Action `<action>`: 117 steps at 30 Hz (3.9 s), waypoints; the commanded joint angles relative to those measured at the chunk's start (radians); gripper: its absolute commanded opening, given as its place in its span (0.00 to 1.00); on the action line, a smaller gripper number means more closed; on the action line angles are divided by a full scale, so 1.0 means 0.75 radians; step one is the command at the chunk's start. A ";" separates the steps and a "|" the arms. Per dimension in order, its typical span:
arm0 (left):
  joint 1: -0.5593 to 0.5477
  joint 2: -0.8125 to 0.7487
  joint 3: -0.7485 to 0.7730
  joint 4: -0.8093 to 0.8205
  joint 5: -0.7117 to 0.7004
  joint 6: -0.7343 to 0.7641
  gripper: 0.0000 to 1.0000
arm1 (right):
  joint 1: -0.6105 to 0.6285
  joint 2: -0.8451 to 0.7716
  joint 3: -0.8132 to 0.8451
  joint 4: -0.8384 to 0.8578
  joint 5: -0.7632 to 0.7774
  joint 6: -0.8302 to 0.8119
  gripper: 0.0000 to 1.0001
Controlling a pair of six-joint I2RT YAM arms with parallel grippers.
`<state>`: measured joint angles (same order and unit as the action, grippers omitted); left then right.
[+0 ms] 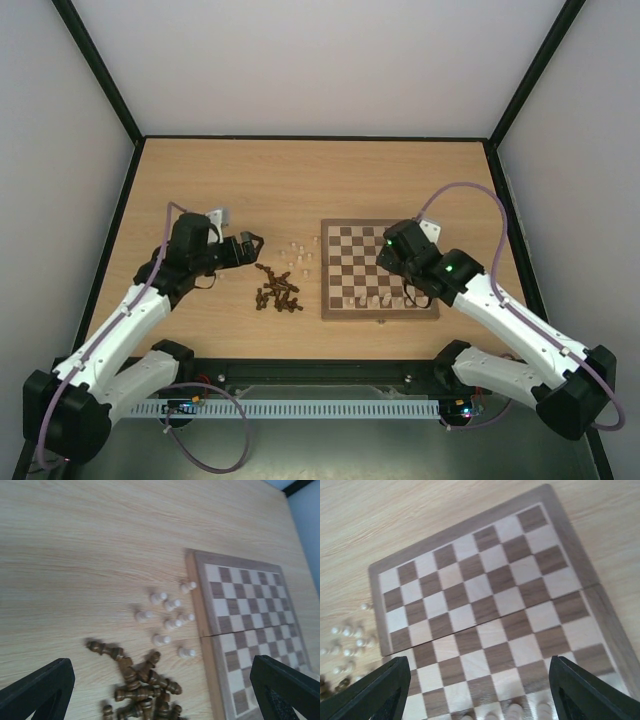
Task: Set up the chess pieces on the board
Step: Pick up the chess piece at the center of the board, then place the chess piece on the chessboard.
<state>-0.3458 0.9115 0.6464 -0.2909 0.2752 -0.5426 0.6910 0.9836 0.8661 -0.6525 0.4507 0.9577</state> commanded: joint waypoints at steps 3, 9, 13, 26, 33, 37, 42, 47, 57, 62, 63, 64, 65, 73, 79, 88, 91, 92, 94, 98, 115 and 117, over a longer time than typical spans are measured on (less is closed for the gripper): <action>0.008 0.139 0.111 -0.195 -0.322 -0.119 1.00 | -0.005 0.058 0.033 0.138 -0.151 -0.225 0.78; 0.007 0.287 0.195 -0.411 -0.597 -0.325 1.00 | -0.008 0.036 -0.055 0.228 -0.245 -0.316 0.77; 0.000 0.362 0.182 -0.532 -0.700 -0.487 0.99 | -0.005 0.028 -0.106 0.278 -0.297 -0.372 0.77; -0.048 0.299 -0.016 -0.473 -0.750 -0.691 0.79 | -0.005 -0.017 -0.194 0.352 -0.428 -0.425 0.77; -0.074 0.425 -0.023 -0.384 -0.741 -0.681 0.70 | -0.006 -0.042 -0.230 0.364 -0.443 -0.426 0.77; -0.077 0.481 -0.025 -0.327 -0.720 -0.664 0.63 | -0.006 -0.044 -0.229 0.366 -0.447 -0.424 0.77; -0.079 0.513 -0.019 -0.316 -0.723 -0.652 0.57 | -0.005 -0.037 -0.230 0.371 -0.455 -0.426 0.77; -0.078 0.544 -0.028 -0.278 -0.716 -0.641 0.51 | -0.005 -0.027 -0.239 0.383 -0.457 -0.425 0.77; -0.079 0.609 -0.018 -0.241 -0.689 -0.625 0.14 | -0.005 -0.019 -0.250 0.390 -0.458 -0.426 0.77; -0.079 0.619 -0.012 -0.228 -0.664 -0.604 0.03 | -0.005 -0.019 -0.257 0.398 -0.457 -0.424 0.77; -0.080 0.618 -0.007 -0.234 -0.662 -0.598 0.03 | -0.006 -0.019 -0.257 0.397 -0.455 -0.424 0.77; -0.085 0.617 0.002 -0.245 -0.661 -0.592 0.02 | -0.006 -0.019 -0.255 0.395 -0.455 -0.425 0.77; -0.095 0.612 0.014 -0.260 -0.662 -0.583 0.03 | -0.006 -0.020 -0.251 0.392 -0.455 -0.425 0.77; -0.423 0.519 0.288 -0.412 -0.698 -0.410 0.03 | -0.005 -0.074 -0.156 0.301 -0.367 -0.479 0.77; -0.690 0.572 0.524 -0.510 -0.690 -0.323 0.05 | -0.006 -0.139 -0.107 0.229 -0.320 -0.475 0.77; -0.915 0.844 0.731 -0.491 -0.695 -0.301 0.05 | -0.005 -0.216 -0.045 0.133 -0.271 -0.457 0.77; -0.960 0.909 0.767 -0.480 -0.690 -0.299 0.05 | -0.005 -0.239 -0.027 0.104 -0.255 -0.457 0.77; -0.973 0.927 0.779 -0.480 -0.690 -0.299 0.05 | -0.006 -0.246 -0.027 0.096 -0.250 -0.455 0.77; -0.993 0.958 0.796 -0.472 -0.685 -0.296 0.06 | -0.006 -0.260 -0.028 0.088 -0.246 -0.452 0.77; -1.037 1.042 0.836 -0.447 -0.662 -0.289 0.06 | -0.007 -0.273 -0.027 0.077 -0.250 -0.452 0.77; -1.140 1.175 0.867 -0.437 -0.637 -0.326 0.07 | -0.006 -0.285 -0.040 0.084 -0.265 -0.461 0.77; -1.140 1.176 0.856 -0.436 -0.637 -0.332 0.08 | -0.006 -0.283 -0.041 0.085 -0.266 -0.462 0.77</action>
<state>-1.1950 1.7935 1.3010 -0.6044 -0.1982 -0.7750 0.6910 0.7818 0.8230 -0.5575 0.2474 0.6136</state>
